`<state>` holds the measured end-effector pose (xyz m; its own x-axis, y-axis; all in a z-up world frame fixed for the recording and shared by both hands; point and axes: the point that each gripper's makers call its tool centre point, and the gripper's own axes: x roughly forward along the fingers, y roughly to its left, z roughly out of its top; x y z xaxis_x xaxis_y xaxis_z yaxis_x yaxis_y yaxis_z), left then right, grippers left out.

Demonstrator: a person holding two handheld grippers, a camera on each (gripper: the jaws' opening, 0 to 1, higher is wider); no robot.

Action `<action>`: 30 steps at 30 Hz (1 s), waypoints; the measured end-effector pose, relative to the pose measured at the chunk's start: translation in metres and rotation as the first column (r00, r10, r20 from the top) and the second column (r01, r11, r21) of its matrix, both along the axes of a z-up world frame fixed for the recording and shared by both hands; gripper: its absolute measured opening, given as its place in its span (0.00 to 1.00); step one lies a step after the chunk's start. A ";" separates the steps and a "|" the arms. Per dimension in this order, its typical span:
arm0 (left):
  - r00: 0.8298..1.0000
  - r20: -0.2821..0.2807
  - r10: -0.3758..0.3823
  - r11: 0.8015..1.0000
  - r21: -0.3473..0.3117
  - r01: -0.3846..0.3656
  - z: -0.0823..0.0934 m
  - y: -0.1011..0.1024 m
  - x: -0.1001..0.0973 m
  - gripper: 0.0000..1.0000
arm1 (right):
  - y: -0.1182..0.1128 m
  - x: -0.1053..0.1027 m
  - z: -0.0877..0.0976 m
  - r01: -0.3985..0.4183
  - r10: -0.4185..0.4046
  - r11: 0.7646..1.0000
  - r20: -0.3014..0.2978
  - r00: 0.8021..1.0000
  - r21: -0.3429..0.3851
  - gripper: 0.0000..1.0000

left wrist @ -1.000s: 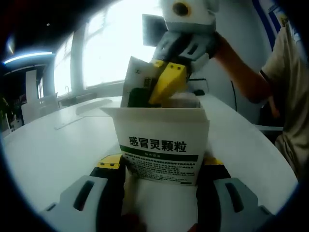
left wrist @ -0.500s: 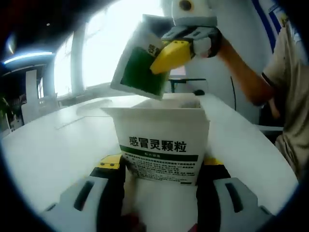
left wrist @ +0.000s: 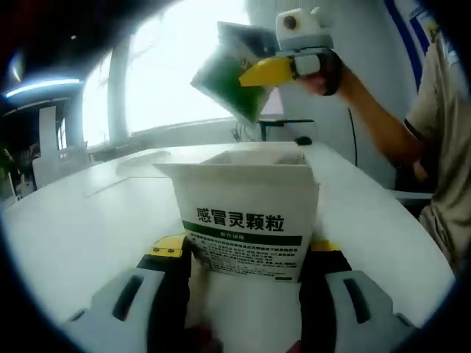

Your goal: Take out ganmaoling bag from box put it on table

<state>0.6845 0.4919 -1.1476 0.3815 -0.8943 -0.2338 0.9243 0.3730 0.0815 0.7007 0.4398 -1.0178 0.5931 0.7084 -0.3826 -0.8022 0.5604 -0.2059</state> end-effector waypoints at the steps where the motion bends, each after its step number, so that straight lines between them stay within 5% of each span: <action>1: 1.000 0.000 0.000 1.000 0.000 0.000 0.000 0.000 0.000 0.50 | -0.004 0.002 0.001 0.020 -0.020 1.000 0.004 1.000 0.017 0.00; 10: 1.000 0.000 0.000 1.000 0.000 0.000 0.000 0.000 0.000 0.50 | -0.043 0.005 -0.012 0.148 -0.145 0.985 -0.041 0.989 0.091 0.00; 20: 1.000 0.000 0.000 1.000 0.000 0.000 0.000 0.000 0.000 0.50 | -0.077 0.005 -0.053 0.316 -0.287 0.931 -0.168 0.943 0.181 0.00; 30: 1.000 0.000 0.001 1.000 0.000 -0.001 0.000 0.000 0.000 0.50 | -0.080 -0.005 -0.077 0.440 -0.314 0.833 -0.369 0.875 0.334 0.00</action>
<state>0.6847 0.4915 -1.1476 0.3822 -0.8940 -0.2338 0.9240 0.3738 0.0810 0.6959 0.3600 -1.0947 0.7535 0.5778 -0.3136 -0.4966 0.8128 0.3045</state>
